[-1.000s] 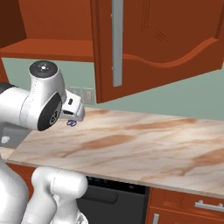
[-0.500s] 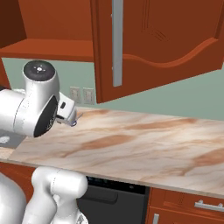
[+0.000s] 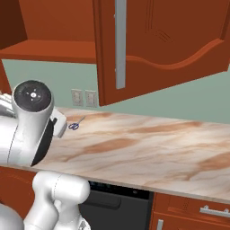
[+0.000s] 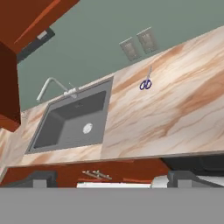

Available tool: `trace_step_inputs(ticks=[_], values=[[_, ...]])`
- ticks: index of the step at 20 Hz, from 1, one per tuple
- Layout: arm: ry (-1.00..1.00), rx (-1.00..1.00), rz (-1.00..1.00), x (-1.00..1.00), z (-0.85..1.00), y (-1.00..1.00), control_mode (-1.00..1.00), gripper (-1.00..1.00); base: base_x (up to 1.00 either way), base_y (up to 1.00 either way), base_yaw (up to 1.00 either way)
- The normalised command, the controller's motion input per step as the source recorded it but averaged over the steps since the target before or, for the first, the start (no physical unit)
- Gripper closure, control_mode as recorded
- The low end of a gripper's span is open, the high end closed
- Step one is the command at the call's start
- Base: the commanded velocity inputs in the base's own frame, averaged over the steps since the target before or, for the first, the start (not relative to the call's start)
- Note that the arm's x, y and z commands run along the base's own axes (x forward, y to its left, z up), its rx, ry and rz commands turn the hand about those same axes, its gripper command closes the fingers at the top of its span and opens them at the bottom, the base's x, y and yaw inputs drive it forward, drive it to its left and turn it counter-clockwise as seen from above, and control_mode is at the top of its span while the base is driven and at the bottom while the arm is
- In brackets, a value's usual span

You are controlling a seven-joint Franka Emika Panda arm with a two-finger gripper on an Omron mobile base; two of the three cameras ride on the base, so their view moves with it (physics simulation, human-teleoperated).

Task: Close all open cabinet doors.

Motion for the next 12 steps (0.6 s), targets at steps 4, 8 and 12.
trace_step_inputs(ticks=[4, 8, 12], values=[[-0.12, 0.08, -0.04, -0.29, 0.11, 0.39, -1.00, -1.00, 0.00, 0.00, 0.00], [-0.09, 0.00, -0.02, -0.17, 0.18, 0.45, -1.00, -1.00, 0.00, 0.00, 0.00], [-0.01, 0.00, -0.04, -0.09, 0.23, 0.48, -1.00, -1.00, 0.00, 0.00, 0.00]])
